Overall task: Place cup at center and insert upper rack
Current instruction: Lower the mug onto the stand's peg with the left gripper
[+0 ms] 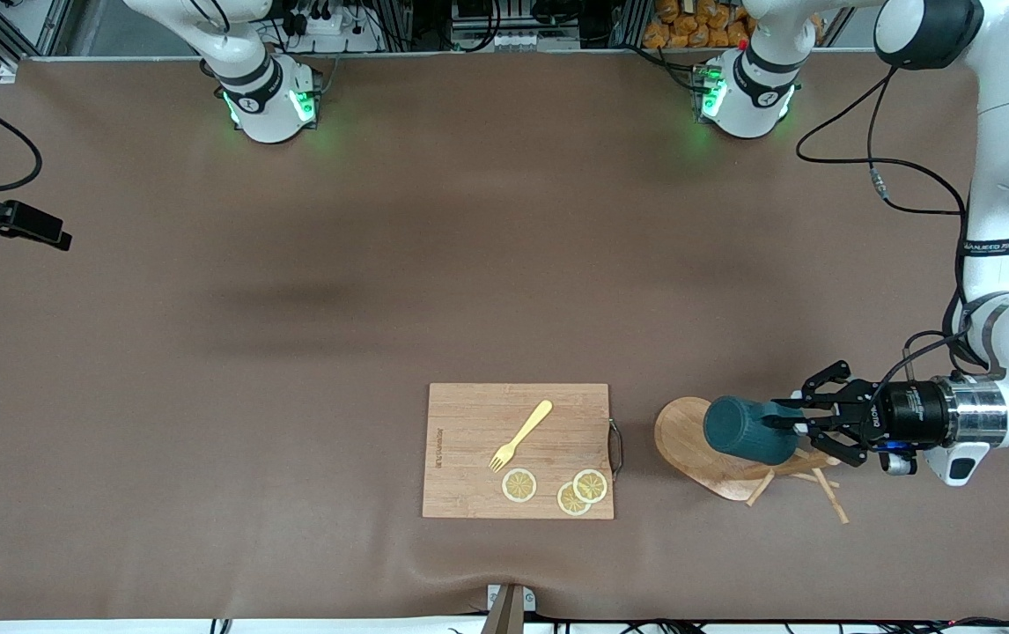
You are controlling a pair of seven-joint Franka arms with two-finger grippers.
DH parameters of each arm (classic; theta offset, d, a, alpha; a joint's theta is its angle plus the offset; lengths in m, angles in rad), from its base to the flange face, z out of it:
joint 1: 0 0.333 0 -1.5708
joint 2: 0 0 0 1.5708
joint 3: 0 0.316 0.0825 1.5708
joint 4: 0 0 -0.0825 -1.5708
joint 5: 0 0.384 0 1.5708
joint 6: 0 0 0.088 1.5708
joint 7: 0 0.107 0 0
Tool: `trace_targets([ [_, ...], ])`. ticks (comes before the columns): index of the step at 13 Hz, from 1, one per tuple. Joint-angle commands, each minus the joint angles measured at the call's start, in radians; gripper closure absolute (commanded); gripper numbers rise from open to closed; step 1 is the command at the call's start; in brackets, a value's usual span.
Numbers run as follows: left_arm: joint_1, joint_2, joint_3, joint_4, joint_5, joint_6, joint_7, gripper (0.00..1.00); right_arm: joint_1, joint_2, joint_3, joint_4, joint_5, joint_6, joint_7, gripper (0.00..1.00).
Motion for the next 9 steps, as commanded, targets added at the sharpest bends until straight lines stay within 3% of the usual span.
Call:
trace_targets([
  [1, 0.019, 0.001, -0.002, 0.004, 0.040, -0.016, 0.014, 1.00, 0.005, -0.023, -0.001, -0.010, -0.001, -0.011, 0.007, 0.00],
  [9, 0.019, 0.001, -0.002, 0.004, 0.094, -0.018, 0.020, 1.00, 0.005, -0.029, -0.001, -0.010, -0.001, -0.023, 0.005, 0.00],
])
